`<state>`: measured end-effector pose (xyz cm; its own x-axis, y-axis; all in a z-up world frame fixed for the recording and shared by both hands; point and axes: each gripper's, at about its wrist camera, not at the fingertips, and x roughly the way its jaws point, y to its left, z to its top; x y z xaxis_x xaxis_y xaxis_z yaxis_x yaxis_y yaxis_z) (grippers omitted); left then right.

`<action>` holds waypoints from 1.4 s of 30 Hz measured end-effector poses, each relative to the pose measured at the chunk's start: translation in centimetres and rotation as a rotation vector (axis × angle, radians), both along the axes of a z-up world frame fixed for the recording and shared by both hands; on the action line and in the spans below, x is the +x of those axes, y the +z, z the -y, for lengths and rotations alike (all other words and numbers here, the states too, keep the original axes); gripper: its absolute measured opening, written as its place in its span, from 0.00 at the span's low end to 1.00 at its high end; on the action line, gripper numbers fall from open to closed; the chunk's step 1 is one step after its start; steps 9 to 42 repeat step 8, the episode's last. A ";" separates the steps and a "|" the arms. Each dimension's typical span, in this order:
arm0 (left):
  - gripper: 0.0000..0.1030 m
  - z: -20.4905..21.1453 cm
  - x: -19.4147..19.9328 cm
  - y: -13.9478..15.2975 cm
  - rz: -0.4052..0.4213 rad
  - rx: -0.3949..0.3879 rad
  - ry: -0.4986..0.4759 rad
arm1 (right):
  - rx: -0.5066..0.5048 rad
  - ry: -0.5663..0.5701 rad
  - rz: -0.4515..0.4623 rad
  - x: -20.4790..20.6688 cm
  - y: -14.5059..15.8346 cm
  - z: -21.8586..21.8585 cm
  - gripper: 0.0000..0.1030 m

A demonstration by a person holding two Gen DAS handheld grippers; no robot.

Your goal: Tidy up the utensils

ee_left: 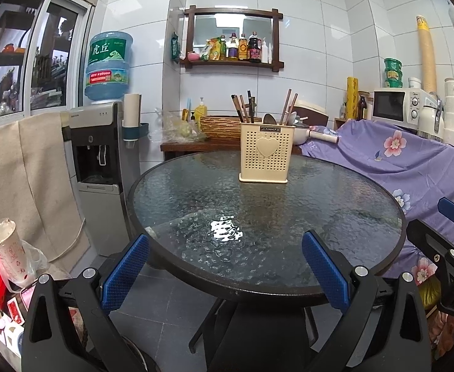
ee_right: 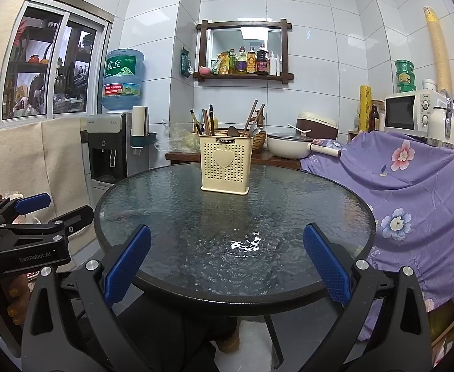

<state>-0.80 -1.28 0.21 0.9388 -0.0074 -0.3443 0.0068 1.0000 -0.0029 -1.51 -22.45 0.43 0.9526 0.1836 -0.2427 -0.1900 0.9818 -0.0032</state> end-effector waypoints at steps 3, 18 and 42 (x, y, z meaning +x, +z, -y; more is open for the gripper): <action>0.94 0.0 0.0 0.0 -0.002 -0.001 -0.004 | 0.000 0.001 0.002 0.0 0.0 0.0 0.94; 0.94 -0.1 -0.1 0.0 0.005 -0.001 0.002 | 0.000 0.003 0.003 0.0 -0.1 -0.1 0.94; 0.94 -0.1 -0.1 0.0 0.005 -0.001 0.002 | 0.000 0.003 0.003 0.0 -0.1 -0.1 0.94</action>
